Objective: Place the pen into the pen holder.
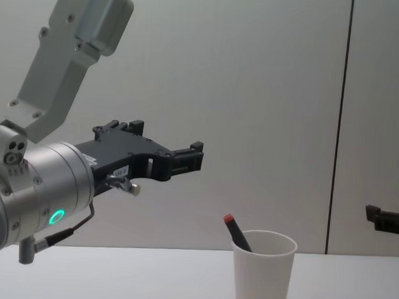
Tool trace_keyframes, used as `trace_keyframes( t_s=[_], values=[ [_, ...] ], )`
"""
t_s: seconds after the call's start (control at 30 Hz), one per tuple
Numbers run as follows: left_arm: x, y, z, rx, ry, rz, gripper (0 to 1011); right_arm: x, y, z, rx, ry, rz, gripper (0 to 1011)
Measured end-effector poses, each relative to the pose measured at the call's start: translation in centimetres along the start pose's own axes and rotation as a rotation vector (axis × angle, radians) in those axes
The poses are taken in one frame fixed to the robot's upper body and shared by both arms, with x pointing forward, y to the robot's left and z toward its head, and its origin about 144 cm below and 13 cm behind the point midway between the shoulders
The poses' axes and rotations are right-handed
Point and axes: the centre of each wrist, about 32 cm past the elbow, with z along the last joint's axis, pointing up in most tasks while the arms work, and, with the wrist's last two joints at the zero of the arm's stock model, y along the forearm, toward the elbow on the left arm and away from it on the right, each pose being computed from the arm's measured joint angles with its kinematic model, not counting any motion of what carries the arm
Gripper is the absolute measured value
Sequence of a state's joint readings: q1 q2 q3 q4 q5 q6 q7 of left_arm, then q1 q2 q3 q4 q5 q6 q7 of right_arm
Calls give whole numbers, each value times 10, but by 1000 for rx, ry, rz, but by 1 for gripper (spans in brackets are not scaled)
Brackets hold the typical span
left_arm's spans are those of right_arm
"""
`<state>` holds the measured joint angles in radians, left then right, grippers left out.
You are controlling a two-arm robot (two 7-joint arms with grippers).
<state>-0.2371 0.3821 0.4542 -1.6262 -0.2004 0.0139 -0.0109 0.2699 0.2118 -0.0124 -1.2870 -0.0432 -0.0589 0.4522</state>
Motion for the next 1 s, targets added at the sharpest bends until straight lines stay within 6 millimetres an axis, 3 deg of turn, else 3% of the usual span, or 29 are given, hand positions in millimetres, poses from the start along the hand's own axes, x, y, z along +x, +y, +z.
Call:
trace_keyframes(
  t_s=[1.0],
  values=[
    [0,4,3,25,8,2,1004,0,-5,0,-5,3,5,1001]
  ],
)
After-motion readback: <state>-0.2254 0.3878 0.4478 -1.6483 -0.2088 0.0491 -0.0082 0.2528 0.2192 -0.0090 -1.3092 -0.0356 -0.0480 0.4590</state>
